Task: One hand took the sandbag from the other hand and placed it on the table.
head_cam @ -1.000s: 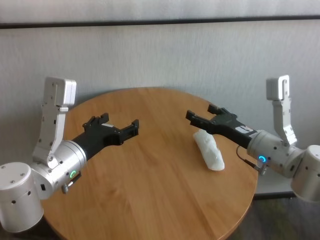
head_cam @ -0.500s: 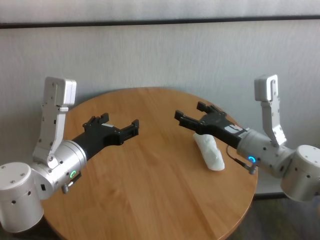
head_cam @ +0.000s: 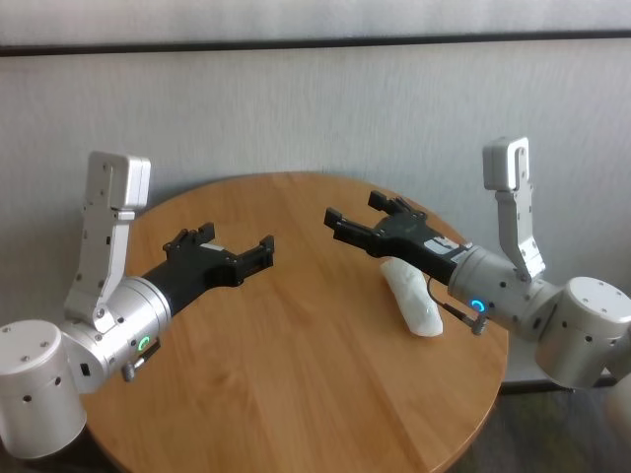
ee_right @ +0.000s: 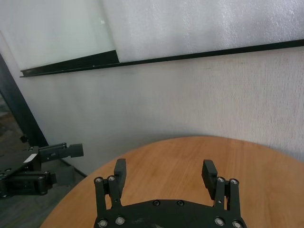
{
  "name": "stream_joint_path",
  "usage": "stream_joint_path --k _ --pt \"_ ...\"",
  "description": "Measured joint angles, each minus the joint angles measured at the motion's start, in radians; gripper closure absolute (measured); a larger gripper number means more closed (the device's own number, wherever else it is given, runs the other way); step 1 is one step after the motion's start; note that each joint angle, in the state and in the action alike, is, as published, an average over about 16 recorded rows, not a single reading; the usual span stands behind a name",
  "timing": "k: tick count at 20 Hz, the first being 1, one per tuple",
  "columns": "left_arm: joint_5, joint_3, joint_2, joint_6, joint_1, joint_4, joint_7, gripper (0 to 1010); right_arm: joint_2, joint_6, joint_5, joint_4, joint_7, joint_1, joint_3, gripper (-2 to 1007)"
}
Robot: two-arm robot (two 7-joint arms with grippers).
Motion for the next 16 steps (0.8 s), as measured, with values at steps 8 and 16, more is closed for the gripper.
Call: stream_joint_path --k 8,16 --pt "0.0 0.0 0.0 0.0 0.0 0.0 0.0 10 -0.026 0.0 -0.022 0.01 0.008 0.01 0.003 5" --pt "0.0 0.0 0.0 0.0 0.0 0.0 0.0 10 -0.038 0.0 -0.034 0.013 0.02 0.011 0.004 5"
